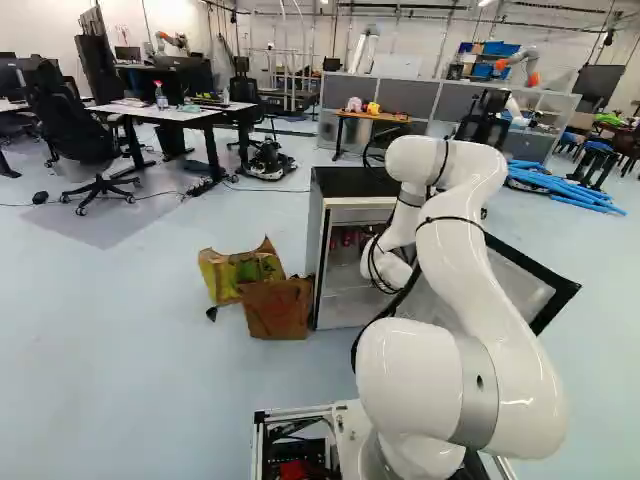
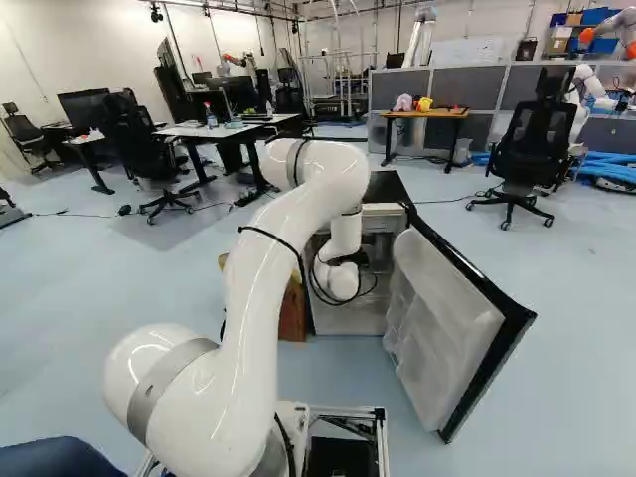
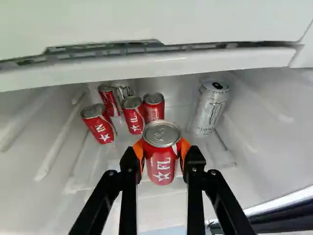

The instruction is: Grab a drink from the fridge

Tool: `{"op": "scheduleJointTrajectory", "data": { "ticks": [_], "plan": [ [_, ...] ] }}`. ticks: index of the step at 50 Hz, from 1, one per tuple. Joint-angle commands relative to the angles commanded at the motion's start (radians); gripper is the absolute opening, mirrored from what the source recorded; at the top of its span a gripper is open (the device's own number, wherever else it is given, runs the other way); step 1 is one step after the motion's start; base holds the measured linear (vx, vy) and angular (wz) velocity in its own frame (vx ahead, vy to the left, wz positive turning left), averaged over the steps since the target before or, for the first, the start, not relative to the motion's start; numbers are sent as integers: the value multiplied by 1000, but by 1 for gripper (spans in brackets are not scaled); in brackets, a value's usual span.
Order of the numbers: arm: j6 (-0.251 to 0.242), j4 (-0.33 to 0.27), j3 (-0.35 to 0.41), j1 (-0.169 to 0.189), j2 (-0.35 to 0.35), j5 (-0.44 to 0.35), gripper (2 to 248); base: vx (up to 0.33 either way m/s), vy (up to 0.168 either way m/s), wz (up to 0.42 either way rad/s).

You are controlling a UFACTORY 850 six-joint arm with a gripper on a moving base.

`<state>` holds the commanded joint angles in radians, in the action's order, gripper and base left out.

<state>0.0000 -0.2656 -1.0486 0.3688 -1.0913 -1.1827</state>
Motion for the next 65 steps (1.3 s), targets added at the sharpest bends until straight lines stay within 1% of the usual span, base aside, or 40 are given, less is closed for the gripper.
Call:
{"op": "scheduleJointTrajectory", "data": {
  "ticks": [31,65],
  "plan": [
    [0,0,249,-12,202,0,95,0,0,0],
    [0,0,500,-26,426,0,95,0,0,0]
  ]
}}
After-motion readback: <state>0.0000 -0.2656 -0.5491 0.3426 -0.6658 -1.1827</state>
